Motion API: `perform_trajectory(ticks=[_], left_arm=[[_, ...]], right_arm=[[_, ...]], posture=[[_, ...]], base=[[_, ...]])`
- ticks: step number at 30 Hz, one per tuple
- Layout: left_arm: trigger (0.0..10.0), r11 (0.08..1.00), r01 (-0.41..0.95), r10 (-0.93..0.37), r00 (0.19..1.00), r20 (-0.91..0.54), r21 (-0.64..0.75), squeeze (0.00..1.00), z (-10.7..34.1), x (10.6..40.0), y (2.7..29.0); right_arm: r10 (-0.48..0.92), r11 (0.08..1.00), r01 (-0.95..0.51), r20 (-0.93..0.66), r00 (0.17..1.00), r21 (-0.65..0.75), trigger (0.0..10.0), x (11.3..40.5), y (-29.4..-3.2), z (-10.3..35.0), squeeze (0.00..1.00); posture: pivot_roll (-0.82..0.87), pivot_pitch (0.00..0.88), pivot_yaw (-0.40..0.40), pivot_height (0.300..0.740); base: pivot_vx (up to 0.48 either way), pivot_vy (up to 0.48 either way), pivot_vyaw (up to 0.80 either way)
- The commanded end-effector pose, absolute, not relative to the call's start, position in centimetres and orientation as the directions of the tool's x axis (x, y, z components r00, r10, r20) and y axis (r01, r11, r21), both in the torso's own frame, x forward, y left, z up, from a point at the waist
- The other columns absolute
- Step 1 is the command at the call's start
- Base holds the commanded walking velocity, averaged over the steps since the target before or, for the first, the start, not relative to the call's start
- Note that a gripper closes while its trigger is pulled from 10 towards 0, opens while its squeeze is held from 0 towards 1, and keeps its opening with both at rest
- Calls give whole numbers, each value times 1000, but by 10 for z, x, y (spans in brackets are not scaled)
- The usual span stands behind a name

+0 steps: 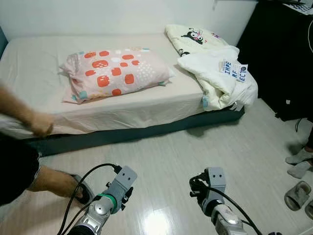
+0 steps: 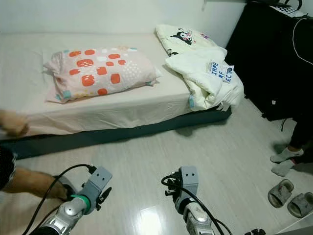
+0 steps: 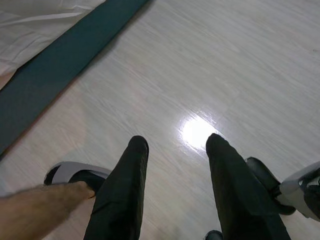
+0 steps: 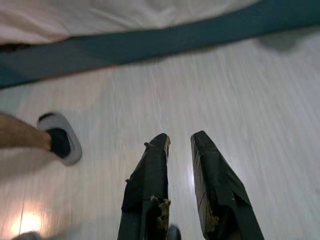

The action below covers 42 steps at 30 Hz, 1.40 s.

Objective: Clean up the room

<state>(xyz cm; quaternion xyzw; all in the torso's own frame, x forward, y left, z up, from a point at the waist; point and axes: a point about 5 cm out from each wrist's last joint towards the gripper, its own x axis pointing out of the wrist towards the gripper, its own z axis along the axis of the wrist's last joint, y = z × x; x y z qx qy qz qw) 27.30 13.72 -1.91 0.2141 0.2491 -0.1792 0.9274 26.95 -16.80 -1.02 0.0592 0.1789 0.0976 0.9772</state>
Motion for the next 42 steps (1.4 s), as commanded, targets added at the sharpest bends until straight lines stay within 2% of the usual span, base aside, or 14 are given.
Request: perform_trajectory(ticks=[1, 10, 18, 42], left_arm=[[10000, 837, 460, -232, 788, -570, 296, 0, -26, 266, 136], [10000, 848, 450, -233, 791, -566, 279, 0, -25, 267, 131], [10000, 847, 453, -238, 791, -564, 278, 0, -24, 268, 131], [10000, 851, 442, -235, 804, -546, 285, 0, -19, 274, 128]], right_arm=[[189, 978, -151, -319, 929, 141, 10000, 273, -179, -5, 0], [205, 978, -175, -340, 918, 116, 10000, 265, -178, -11, 0], [301, 953, -273, -310, 902, 130, 10000, 264, -167, -9, 0], [270, 962, -240, -300, 915, 133, 10000, 265, -175, -7, 0]], posture=[[65, 55, -38, 737], [50, 61, -41, 737], [43, 67, -33, 737], [37, 59, -46, 737]], base=[[0, 0, 0], [0, 0, 0], [0, 0, 0], [0, 0, 0]])
